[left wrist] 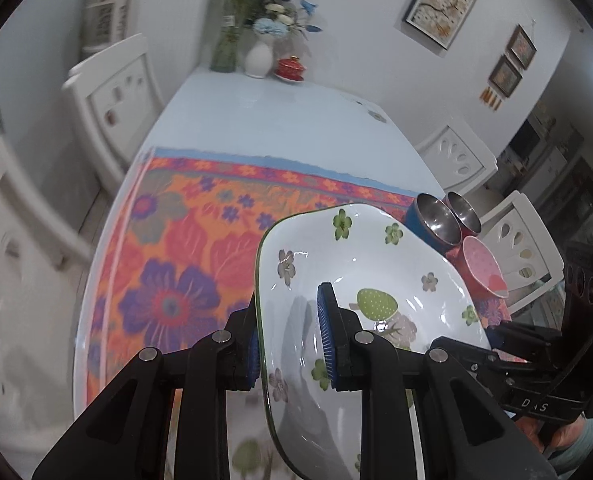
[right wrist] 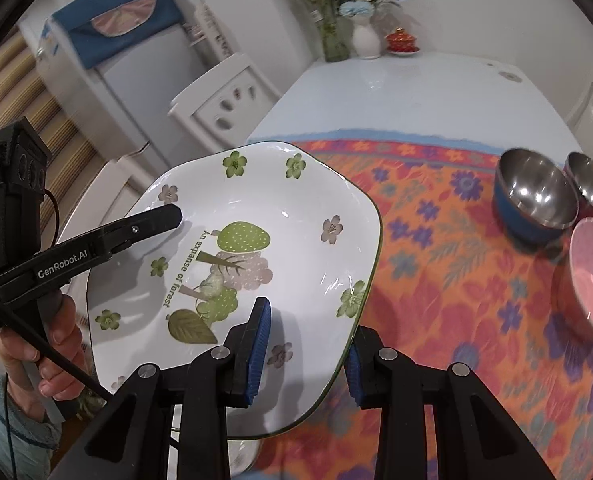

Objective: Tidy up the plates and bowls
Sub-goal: 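Lower the square plate onto the plate stack with both grippers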

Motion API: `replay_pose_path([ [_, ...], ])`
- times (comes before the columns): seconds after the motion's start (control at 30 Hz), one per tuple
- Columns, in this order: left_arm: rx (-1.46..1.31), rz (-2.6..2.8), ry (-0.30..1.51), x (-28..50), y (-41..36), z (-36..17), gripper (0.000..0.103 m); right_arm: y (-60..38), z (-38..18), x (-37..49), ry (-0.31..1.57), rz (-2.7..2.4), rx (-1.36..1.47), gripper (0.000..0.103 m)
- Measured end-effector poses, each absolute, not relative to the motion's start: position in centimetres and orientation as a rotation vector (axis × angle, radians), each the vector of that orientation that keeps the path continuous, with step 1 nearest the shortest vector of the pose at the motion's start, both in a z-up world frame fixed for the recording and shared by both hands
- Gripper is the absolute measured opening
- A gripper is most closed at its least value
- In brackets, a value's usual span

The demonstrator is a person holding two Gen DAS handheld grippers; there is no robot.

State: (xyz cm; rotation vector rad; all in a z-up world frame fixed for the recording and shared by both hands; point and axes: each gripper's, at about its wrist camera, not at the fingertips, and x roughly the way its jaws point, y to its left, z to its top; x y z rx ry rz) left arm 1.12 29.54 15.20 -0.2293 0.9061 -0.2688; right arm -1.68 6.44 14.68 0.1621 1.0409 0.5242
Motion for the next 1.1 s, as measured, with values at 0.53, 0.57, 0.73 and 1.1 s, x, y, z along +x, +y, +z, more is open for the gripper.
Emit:
replay_pose_path([
  [0.53, -0.373, -0.162, 0.981, -9.6, 33.6, 10.6, 0.02, 10.8, 12.9, -9.3, 1.108, 0.653, -0.027, 0.032],
  [0.57, -0.378, -0.158, 0.987, -9.9, 33.6, 10.3, 0.02, 10.9, 12.4, -9.6, 1.121, 0.656, -0.037, 0.032],
  [0.73, -0.354, -0.145, 1.034, -11.0, 33.1, 8.3, 0.02, 11.0, 10.7, -10.3, 1.169, 0.66, -0.053, 0.032],
  [1.1, -0.29, -0.156, 1.106, -11.2, 32.3, 5.7, 0.021, 10.8, 8.1, -10.6, 1.241, 0.632, -0.049, 0.032],
])
